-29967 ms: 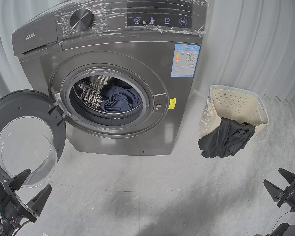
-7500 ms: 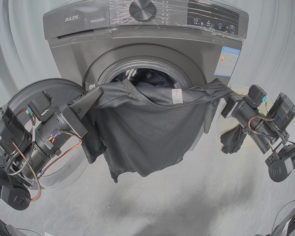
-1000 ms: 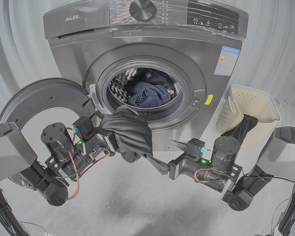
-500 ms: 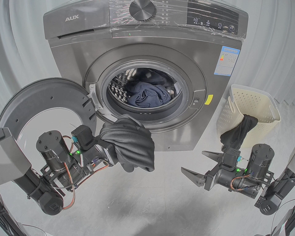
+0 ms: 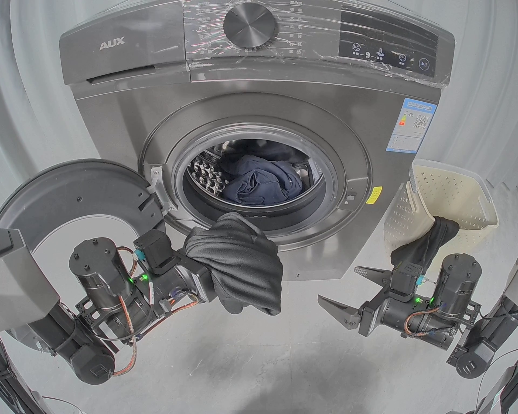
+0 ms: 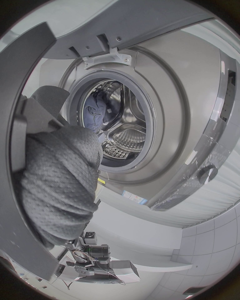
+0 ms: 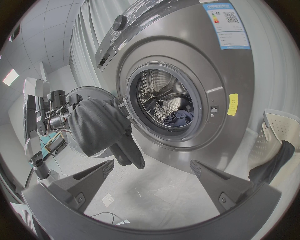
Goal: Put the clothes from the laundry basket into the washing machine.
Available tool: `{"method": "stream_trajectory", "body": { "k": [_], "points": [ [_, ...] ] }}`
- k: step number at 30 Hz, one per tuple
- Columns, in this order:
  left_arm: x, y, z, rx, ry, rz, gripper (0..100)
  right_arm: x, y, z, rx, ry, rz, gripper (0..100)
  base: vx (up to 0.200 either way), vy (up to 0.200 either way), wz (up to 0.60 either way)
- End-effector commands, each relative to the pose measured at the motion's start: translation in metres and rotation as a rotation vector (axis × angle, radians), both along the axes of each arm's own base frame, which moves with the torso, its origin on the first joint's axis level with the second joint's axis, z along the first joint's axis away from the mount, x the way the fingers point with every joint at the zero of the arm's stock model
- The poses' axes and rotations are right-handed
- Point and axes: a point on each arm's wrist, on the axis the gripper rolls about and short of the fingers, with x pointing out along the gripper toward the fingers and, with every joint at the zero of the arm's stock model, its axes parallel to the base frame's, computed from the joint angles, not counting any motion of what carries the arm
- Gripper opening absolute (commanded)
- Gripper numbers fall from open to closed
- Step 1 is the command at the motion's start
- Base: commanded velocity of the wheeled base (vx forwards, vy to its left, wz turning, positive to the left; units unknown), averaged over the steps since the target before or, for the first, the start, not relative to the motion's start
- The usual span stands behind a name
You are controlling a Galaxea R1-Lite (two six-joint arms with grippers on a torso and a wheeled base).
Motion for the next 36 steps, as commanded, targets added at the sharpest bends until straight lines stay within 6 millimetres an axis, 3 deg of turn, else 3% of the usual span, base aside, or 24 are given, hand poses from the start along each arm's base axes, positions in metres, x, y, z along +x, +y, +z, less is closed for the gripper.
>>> {"method": "stream_trajectory", "body": {
  "k": [1,10,14,17,21,25,29,36],
  "points": [
    [-0.001,-0.002,-0.001,0.002,0.003,-0.008,0,0.0,0.001,-0.002,-0.005,0.008,0.003,100,0.2,0.0,0.0],
    [-0.003,-0.009,-0.006,0.014,0.017,-0.023,0,-0.002,0.004,-0.002,-0.005,0.008,0.016,100,0.2,0.0,0.0],
    [-0.007,-0.018,-0.012,0.029,0.03,-0.058,0,-0.002,0.004,0.001,0.004,-0.004,0.017,100,0.0,0.0,0.0],
    [0.001,-0.026,-0.023,0.058,0.044,-0.048,0,-0.004,0.004,0.0,-0.001,0.002,0.02,100,0.0,0.0,0.0],
    [0.041,-0.049,-0.05,0.114,0.009,0.044,0,-0.008,0.01,-0.001,-0.001,0.004,0.024,100,0.0,0.0,0.0],
    [0.078,-0.065,-0.058,0.066,-0.024,0.066,0,-0.01,0.012,-0.001,0.0,0.007,0.036,100,0.0,0.0,0.0],
    [0.112,-0.073,-0.059,0.036,-0.047,0.097,0,-0.012,0.011,-0.002,-0.004,0.013,0.038,100,0.0,0.0,0.0],
    [0.169,-0.076,-0.042,0.012,-0.057,0.155,0,-0.012,0.012,-0.003,-0.007,0.017,0.039,100,0.0,0.0,0.0]
  ]
}}
